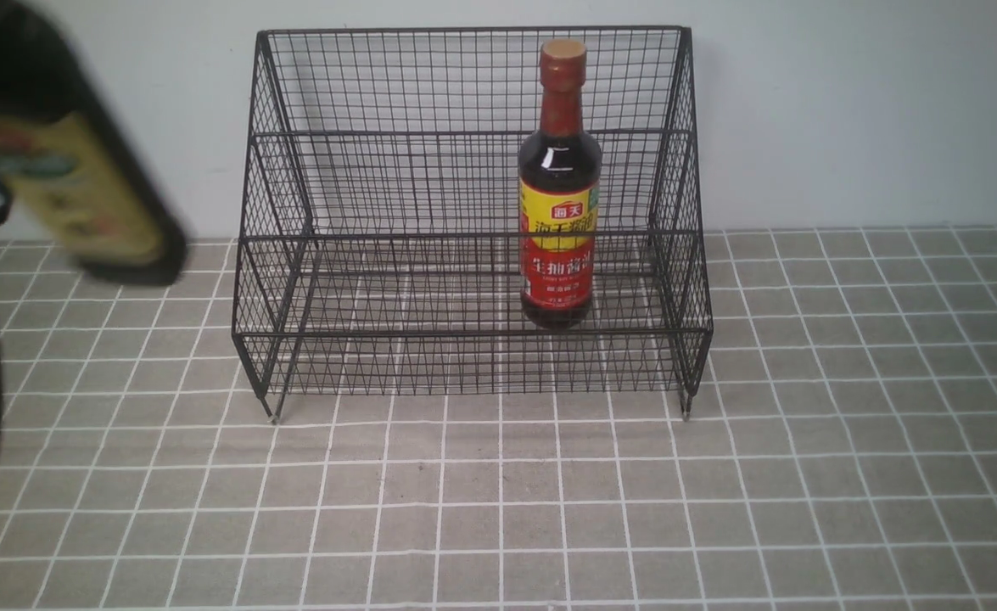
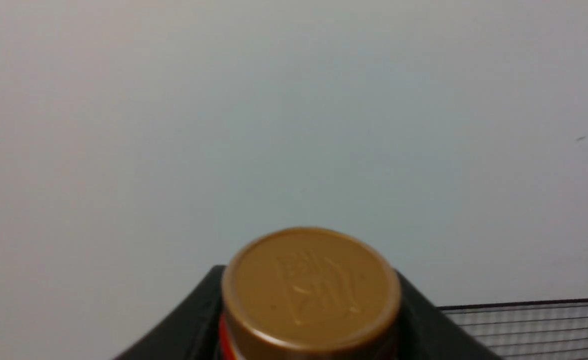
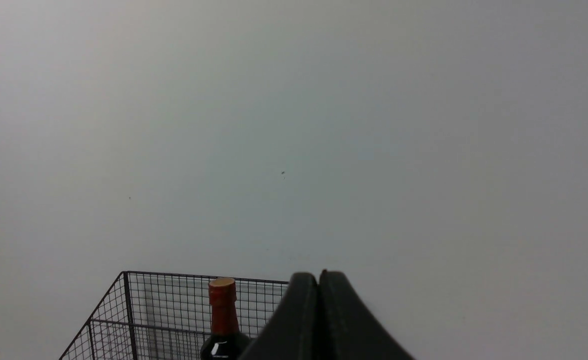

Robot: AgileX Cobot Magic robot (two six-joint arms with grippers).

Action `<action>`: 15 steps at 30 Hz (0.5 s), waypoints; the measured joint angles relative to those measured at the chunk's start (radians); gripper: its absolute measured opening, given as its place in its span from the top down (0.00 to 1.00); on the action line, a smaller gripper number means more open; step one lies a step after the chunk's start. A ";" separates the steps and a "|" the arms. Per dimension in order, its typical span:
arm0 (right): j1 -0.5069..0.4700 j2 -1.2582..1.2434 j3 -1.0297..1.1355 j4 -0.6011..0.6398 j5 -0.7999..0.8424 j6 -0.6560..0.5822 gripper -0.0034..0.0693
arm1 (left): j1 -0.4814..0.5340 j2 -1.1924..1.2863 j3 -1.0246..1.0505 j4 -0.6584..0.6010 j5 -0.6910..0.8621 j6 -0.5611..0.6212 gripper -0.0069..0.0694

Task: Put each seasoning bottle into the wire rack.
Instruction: Use the left arm to put the condiment bottle back on the shelf

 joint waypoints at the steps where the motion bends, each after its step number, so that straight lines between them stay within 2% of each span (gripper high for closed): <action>1: 0.000 0.000 0.000 0.003 0.021 0.000 0.97 | -0.052 0.032 -0.031 0.000 0.000 -0.006 0.50; 8: 0.000 0.000 0.000 0.009 0.065 0.000 0.97 | -0.153 0.219 -0.086 -0.001 -0.005 -0.010 0.50; 13: 0.000 0.000 0.000 0.023 0.077 0.000 0.97 | -0.155 0.341 -0.106 -0.002 -0.010 -0.009 0.50; 15: 0.000 0.000 0.000 0.025 0.078 0.000 0.97 | -0.155 0.381 -0.114 -0.008 -0.058 -0.009 0.50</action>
